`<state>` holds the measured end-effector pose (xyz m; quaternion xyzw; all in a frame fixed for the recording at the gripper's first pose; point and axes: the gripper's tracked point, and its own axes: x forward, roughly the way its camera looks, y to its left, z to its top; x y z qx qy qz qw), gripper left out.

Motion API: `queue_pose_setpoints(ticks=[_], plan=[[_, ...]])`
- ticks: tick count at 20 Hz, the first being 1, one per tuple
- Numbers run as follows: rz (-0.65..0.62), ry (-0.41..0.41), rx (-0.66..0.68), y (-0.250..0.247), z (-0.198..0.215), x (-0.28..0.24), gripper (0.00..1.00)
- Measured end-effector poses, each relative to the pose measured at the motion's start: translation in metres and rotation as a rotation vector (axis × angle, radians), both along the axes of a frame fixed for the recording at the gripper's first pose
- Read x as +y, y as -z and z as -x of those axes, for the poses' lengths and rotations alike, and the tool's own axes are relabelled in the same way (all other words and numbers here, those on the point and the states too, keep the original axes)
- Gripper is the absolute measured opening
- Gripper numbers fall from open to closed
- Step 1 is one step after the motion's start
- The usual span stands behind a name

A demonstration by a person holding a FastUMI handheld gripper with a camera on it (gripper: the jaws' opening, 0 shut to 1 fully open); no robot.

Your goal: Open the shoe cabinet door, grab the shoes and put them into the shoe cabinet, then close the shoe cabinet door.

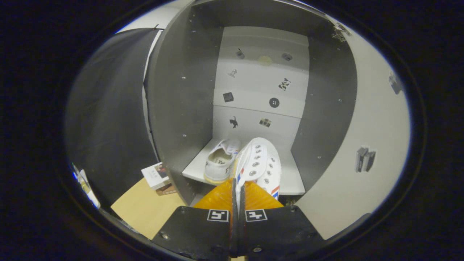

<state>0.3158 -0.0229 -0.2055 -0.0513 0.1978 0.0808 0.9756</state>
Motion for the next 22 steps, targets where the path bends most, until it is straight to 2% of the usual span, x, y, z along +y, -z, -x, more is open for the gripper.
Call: queue_pose_setpoints(ticks=[4,10,15,19,22], plan=[[-0.006,0.037,-0.015,0.008,-0.063,-0.012,0.03],[0.102,0.074,-0.001,0.043,-0.130,-0.041,0.03],[0.078,0.056,0.058,0.074,-0.154,-0.029,0.04],[0.085,0.078,0.047,0.074,-0.155,-0.028,0.04],[0.094,0.099,0.041,0.073,-0.155,-0.033,0.08]])
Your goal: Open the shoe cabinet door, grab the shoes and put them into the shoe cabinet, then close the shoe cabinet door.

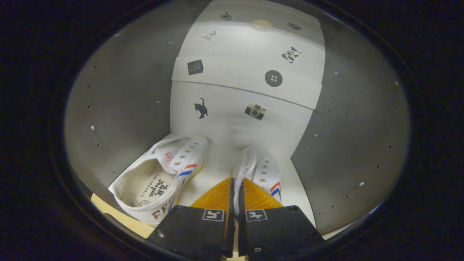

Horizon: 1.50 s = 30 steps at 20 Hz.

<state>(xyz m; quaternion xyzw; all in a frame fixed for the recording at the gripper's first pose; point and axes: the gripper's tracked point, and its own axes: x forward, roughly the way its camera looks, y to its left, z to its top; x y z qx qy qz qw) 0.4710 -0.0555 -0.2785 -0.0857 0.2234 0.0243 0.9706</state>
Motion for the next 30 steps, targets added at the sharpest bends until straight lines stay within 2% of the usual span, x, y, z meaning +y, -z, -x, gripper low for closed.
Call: queue_pose_setpoints(ticks=[4,5,10,14,20,27,30], plan=[[0.032,0.030,-0.005,-0.005,0.006,-0.006,0.18],[0.035,0.037,-0.009,-0.008,0.008,-0.006,0.29],[0.042,0.040,-0.048,-0.033,0.036,0.000,0.57],[0.015,0.008,-0.102,-0.069,0.074,0.014,0.74],[-0.026,-0.056,-0.171,-0.127,0.163,0.034,0.99],[-0.085,-0.123,-0.257,-0.201,0.295,0.052,0.99],[-0.169,-0.080,-0.276,-0.229,0.354,0.033,1.00]])
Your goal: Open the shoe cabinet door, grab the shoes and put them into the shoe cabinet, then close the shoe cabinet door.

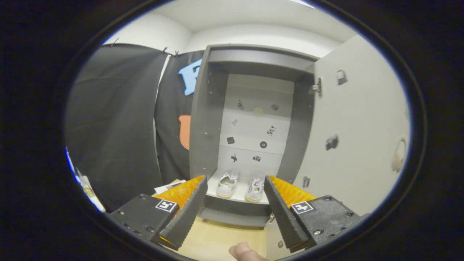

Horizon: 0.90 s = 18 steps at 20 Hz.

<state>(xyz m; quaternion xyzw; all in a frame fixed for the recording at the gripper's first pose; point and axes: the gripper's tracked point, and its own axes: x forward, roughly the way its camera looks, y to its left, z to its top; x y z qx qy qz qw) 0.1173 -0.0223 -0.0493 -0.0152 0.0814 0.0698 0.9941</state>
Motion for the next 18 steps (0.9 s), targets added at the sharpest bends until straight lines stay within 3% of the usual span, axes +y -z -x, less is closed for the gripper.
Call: queue_pose_setpoints(ticks=[4,10,14,18], plan=[[-0.126,0.055,-0.015,-0.045,0.069,-0.043,1.00],[-0.111,0.109,-0.099,-0.087,0.151,-0.111,1.00],[-0.052,0.173,-0.144,-0.097,0.177,-0.171,1.00],[0.030,0.179,-0.158,-0.093,0.183,-0.212,1.00]])
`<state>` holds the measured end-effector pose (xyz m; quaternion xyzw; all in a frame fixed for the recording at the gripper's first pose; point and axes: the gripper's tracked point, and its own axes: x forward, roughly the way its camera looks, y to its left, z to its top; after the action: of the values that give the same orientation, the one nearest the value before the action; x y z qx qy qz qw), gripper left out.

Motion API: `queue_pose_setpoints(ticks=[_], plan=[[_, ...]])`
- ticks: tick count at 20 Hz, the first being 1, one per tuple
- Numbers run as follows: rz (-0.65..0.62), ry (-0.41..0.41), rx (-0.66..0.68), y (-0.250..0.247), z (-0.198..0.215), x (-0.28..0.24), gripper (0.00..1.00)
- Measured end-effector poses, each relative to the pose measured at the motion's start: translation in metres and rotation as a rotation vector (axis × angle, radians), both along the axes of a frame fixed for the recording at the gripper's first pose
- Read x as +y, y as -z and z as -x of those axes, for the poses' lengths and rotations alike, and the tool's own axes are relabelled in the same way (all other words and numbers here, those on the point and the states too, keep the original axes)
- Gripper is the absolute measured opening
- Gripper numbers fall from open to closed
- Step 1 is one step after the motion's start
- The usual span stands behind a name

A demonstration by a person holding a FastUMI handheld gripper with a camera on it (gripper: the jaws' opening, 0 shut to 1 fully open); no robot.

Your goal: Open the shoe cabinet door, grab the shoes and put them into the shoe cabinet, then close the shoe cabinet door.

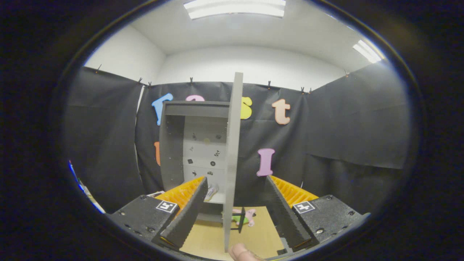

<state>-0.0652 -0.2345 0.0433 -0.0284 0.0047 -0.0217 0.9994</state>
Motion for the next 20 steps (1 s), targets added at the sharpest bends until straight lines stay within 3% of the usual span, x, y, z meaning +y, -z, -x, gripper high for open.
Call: queue_pose_setpoints(ticks=[2,5,11,16,20], plan=[[0.000,-0.014,-0.007,0.005,-0.002,-0.015,1.00],[-0.041,0.033,0.003,0.031,-0.008,-0.056,1.00],[-0.073,0.076,0.098,0.106,-0.054,-0.114,1.00],[-0.072,0.088,0.192,0.167,-0.088,-0.122,1.00],[-0.113,0.041,0.248,0.197,-0.108,-0.104,1.00]])
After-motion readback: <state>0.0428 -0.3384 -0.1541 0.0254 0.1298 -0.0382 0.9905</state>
